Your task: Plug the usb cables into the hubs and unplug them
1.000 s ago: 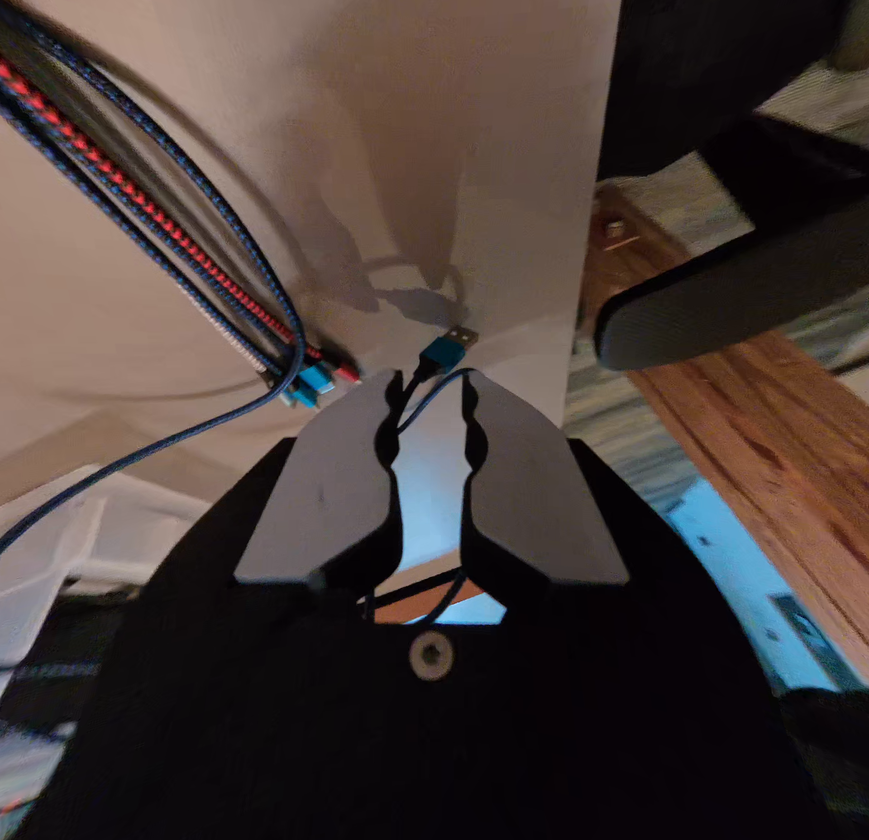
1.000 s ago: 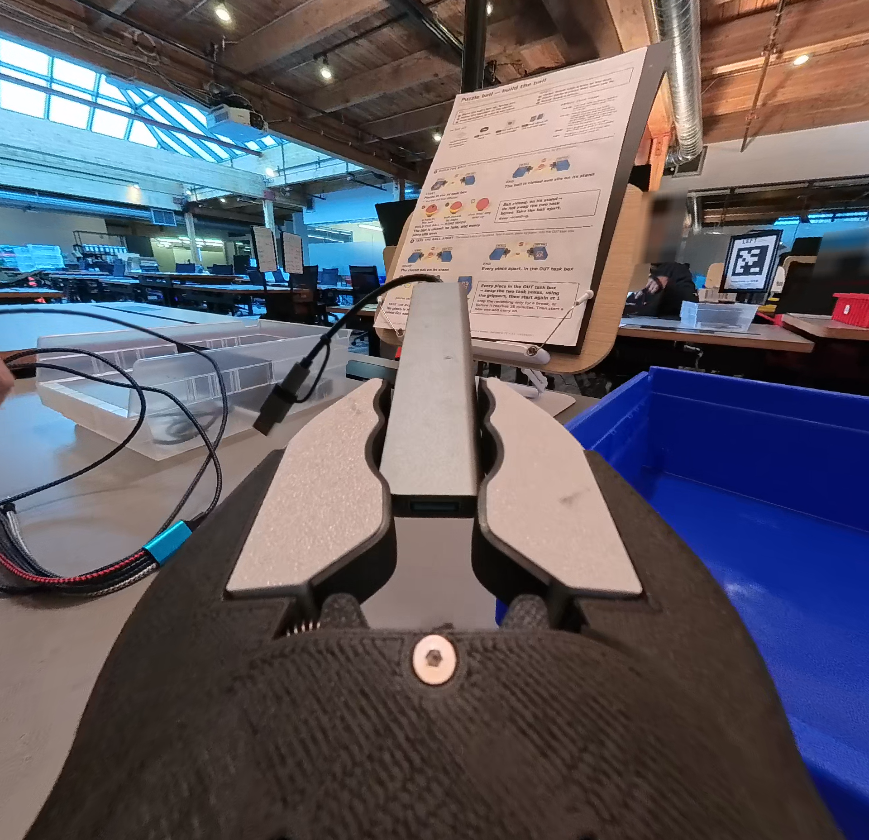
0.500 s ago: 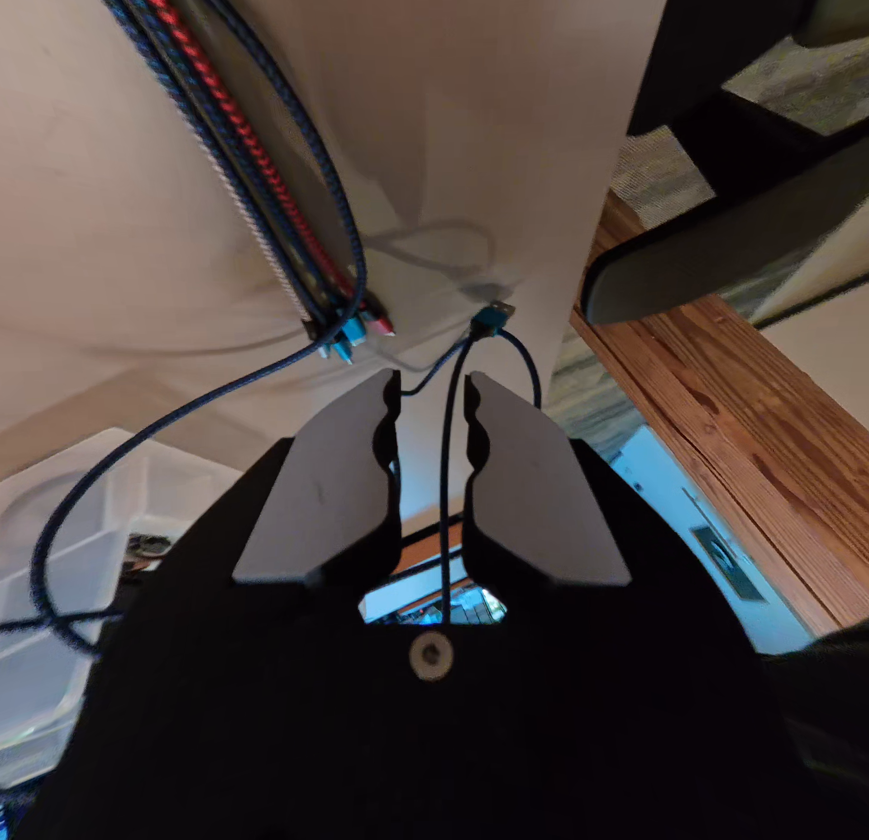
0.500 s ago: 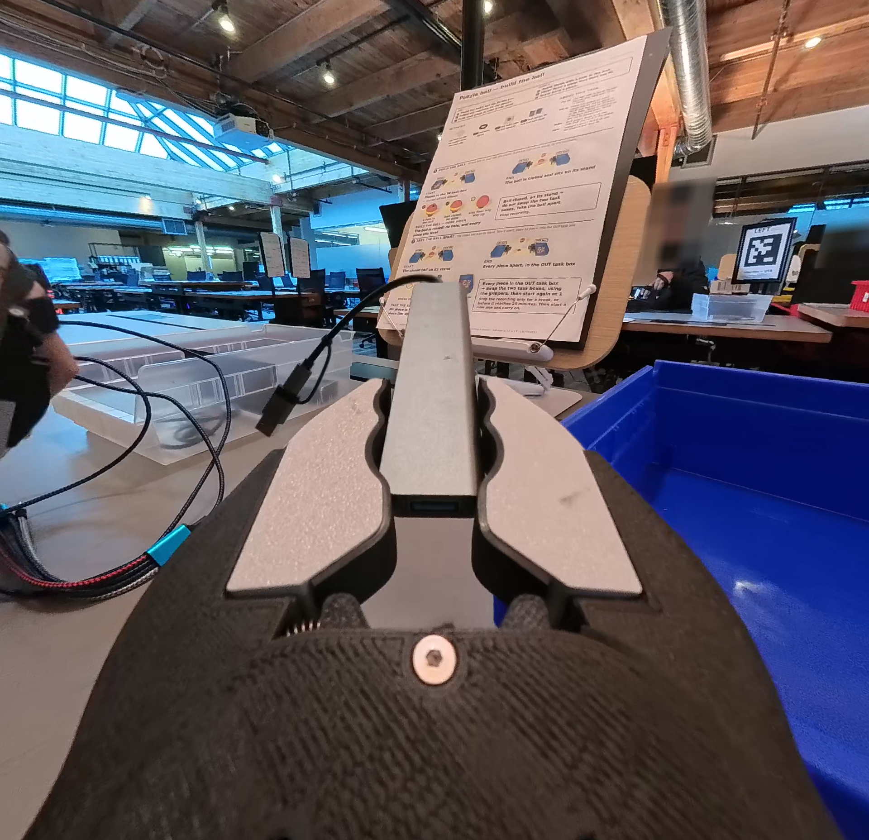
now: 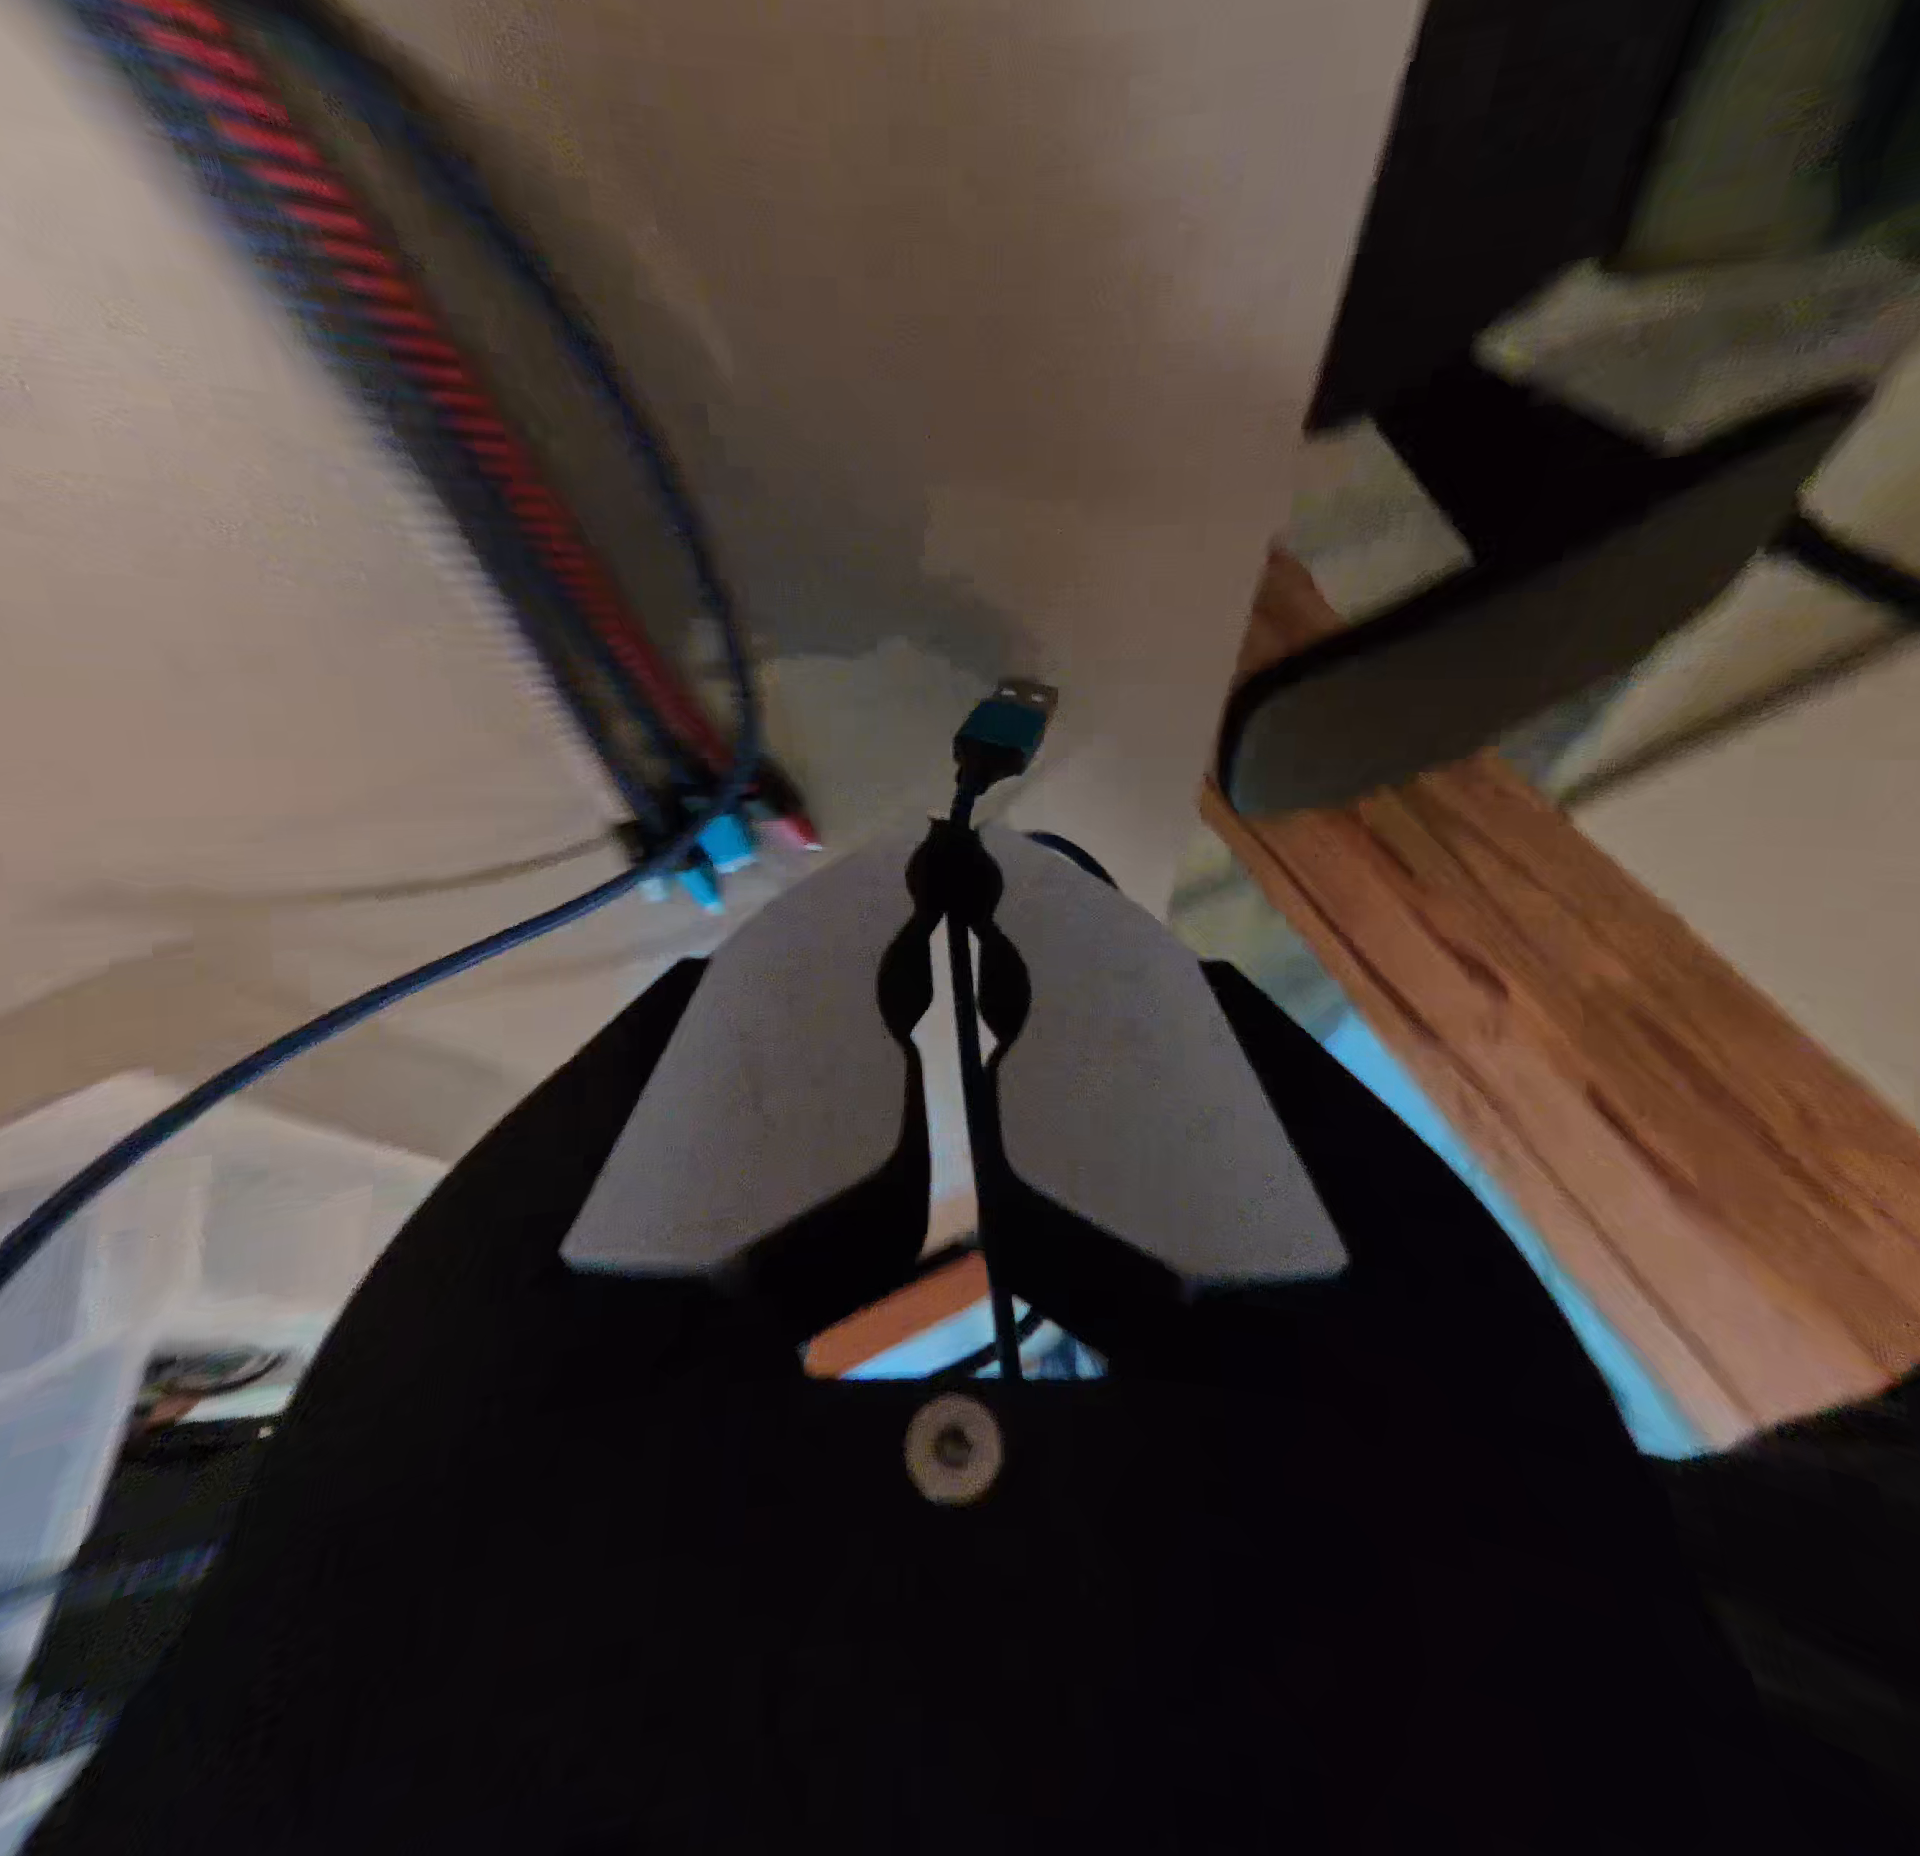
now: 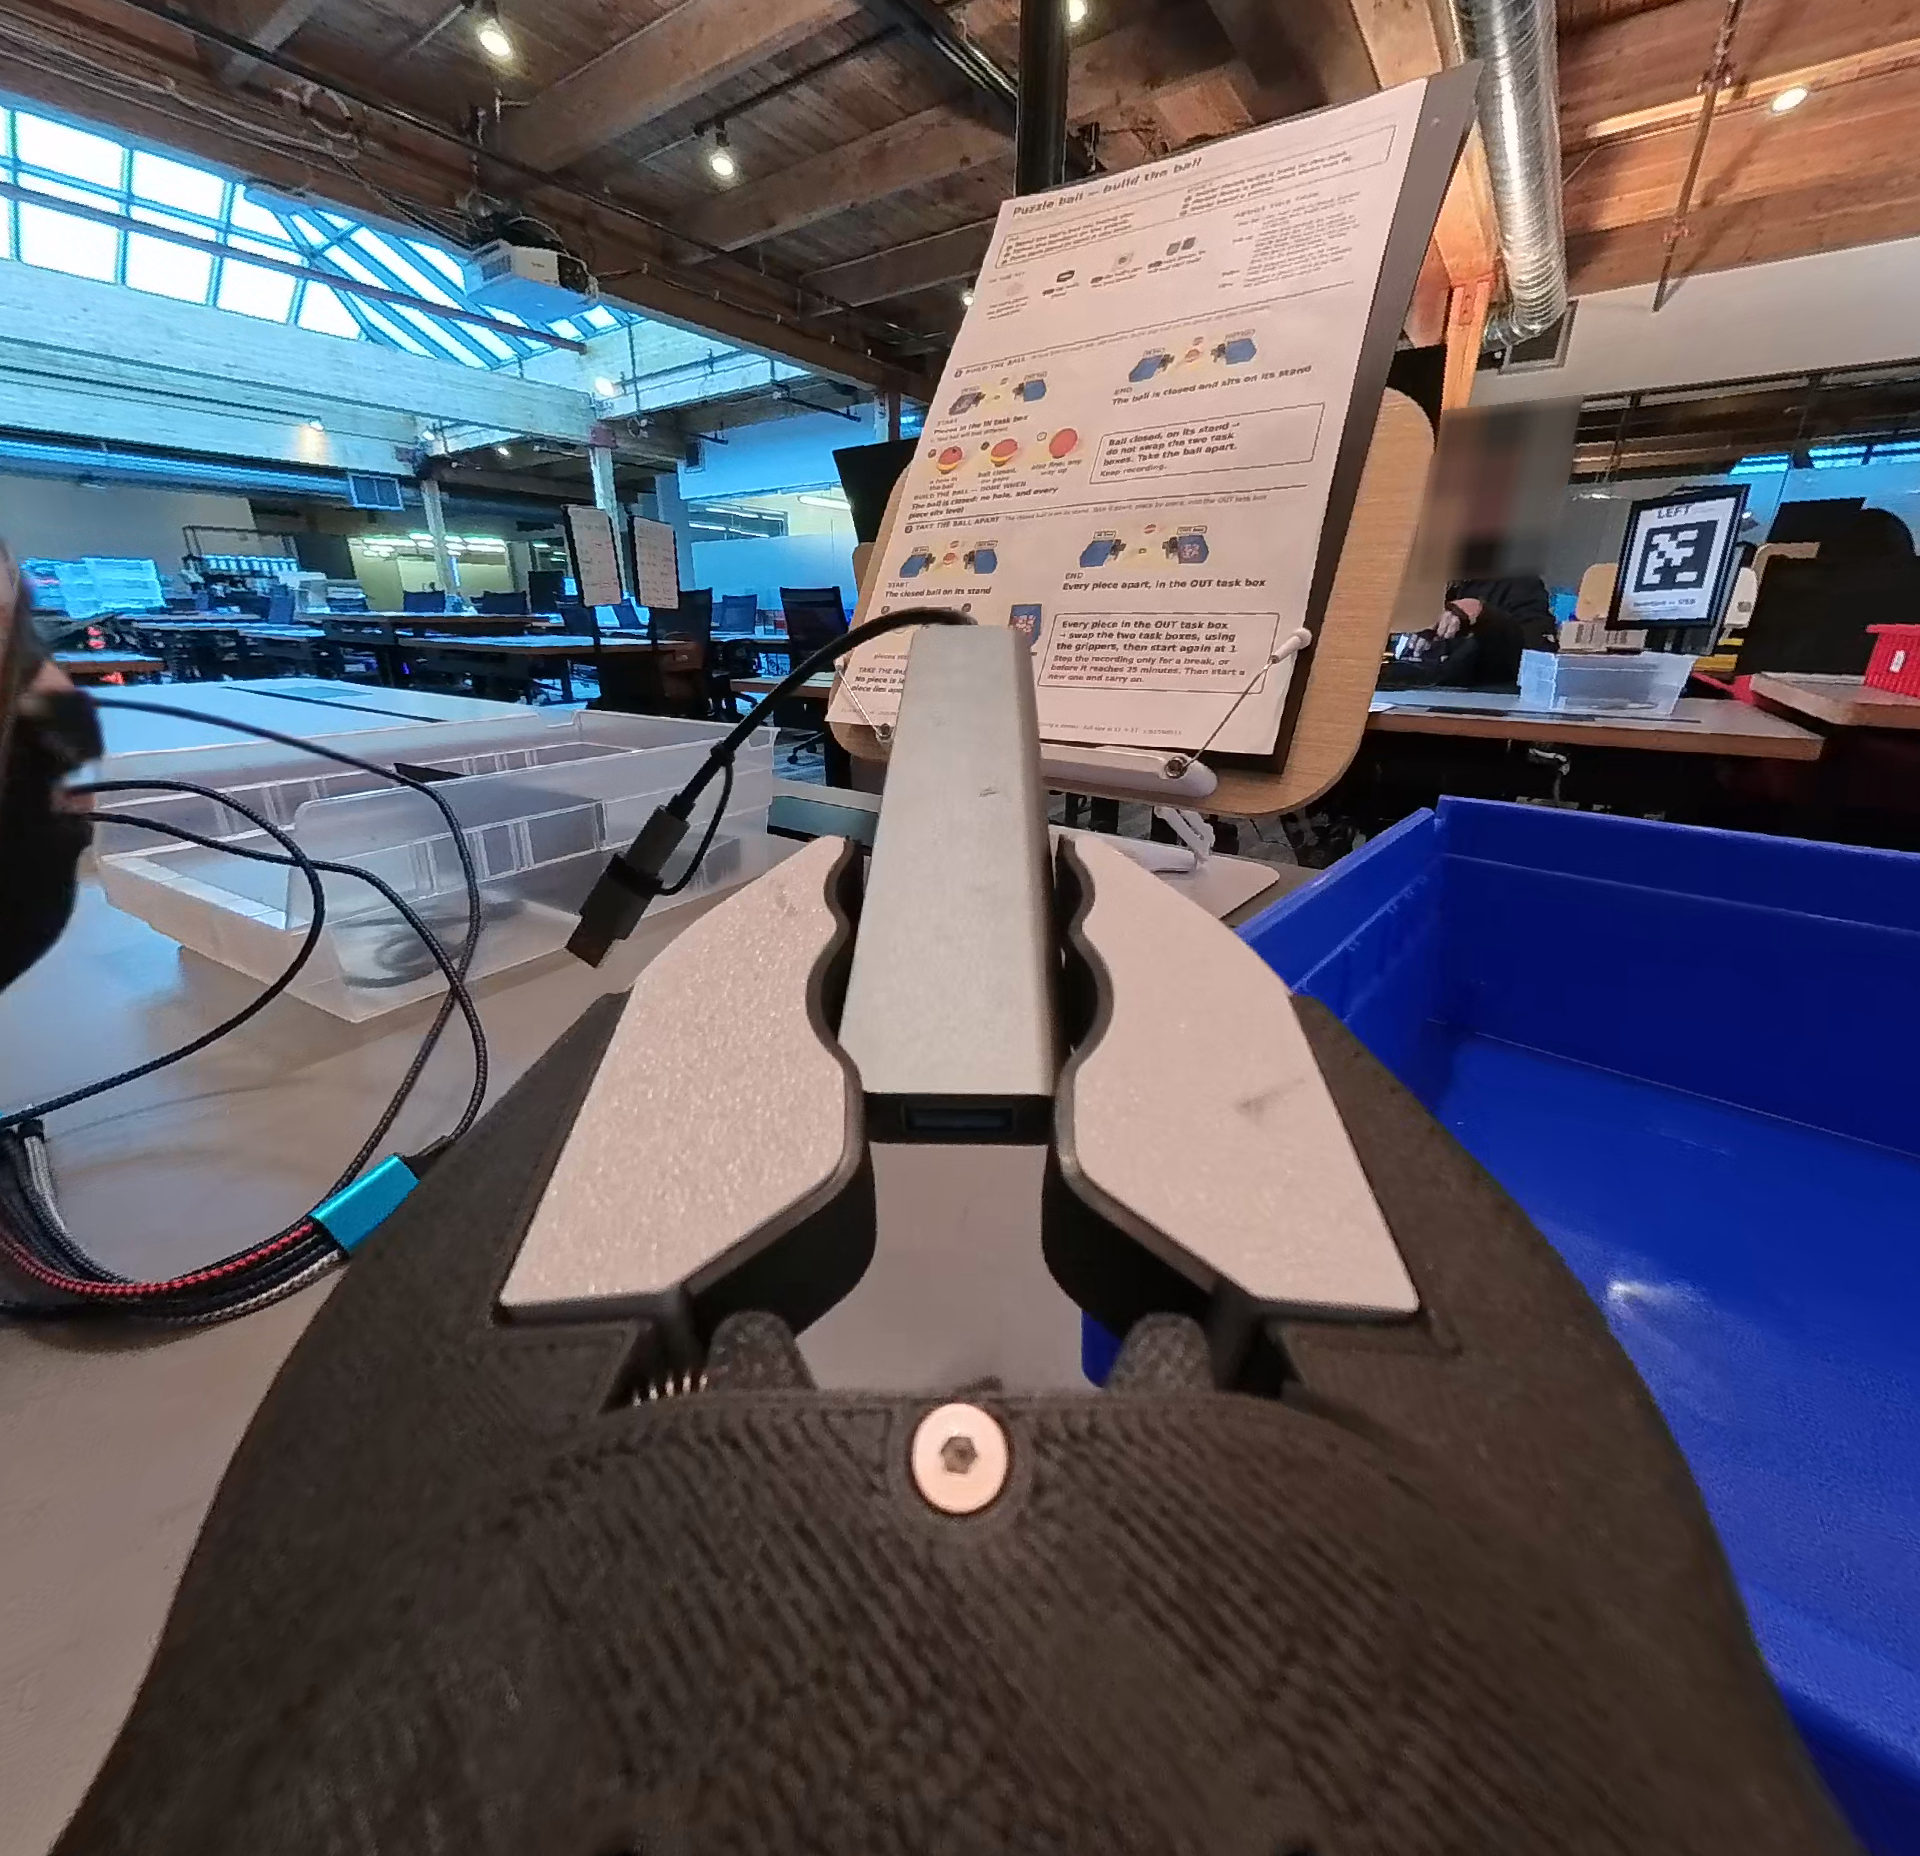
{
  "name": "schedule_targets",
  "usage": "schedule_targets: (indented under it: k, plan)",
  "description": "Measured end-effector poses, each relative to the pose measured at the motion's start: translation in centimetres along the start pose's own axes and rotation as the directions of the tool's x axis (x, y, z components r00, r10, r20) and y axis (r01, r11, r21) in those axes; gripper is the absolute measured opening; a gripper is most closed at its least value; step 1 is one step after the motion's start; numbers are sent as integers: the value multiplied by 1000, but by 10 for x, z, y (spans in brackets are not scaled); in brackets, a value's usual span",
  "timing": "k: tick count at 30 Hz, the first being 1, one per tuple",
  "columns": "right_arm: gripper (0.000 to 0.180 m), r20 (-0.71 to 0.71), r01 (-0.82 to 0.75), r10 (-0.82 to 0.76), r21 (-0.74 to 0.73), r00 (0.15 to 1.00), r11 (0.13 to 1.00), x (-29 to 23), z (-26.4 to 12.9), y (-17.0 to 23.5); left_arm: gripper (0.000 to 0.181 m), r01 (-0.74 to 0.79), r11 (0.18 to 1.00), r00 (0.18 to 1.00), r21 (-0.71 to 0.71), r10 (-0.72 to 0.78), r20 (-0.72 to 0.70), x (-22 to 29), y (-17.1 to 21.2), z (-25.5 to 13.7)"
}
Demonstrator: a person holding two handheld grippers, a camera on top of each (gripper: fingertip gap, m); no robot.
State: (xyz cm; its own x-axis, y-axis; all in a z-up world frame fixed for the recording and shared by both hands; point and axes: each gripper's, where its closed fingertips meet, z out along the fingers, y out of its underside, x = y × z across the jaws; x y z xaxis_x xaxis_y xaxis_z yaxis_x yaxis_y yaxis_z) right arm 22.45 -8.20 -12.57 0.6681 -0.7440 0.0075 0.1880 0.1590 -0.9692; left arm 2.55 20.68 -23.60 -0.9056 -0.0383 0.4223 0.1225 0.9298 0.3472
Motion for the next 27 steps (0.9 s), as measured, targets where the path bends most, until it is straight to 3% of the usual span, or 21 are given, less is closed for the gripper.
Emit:
schedule_targets:
  k: [3,5,7,10,11,14,18,21,23,27]
  plan:
    - [36,-20,-6,7,5,1000,1000,5,-1,-1,2,43,942,981,332,-103,166,-21,-30,-55]
    - [36,-43,-16,16,10,999,1000,10,-3,-2,1,27,821,923,571,-239,300,-39,-45,-112]
    - [36,-61,-27,27,11,998,1000,14,-4,-2,1,-19,623,770,782,-490,408,-60,-48,-183]
    - [36,-69,-31,32,14,997,999,15,-4,-3,1,-123,317,506,940,-795,334,-66,-37,-253]
    - [36,-66,-27,28,14,997,1000,14,-4,-3,2,-169,284,447,944,-831,331,-65,-39,-256]
    - [36,-57,-17,18,6,998,1000,10,-2,-2,1,-199,332,293,922,-877,379,-79,-52,-228]
    - [36,-45,10,-11,-14,999,1000,5,0,1,2,-180,310,316,934,-881,353,-105,-88,-174]
    - [36,-50,23,-24,-21,998,1000,5,0,2,1,-136,386,315,912,-857,409,-124,-101,-144]
    - [36,-54,18,-19,-23,998,1000,7,0,3,2,-55,416,425,908,-813,398,-129,-116,-121]
    - [36,-56,7,-9,-28,998,1000,9,0,5,6,67,340,584,938,-775,240,-132,-136,-99]
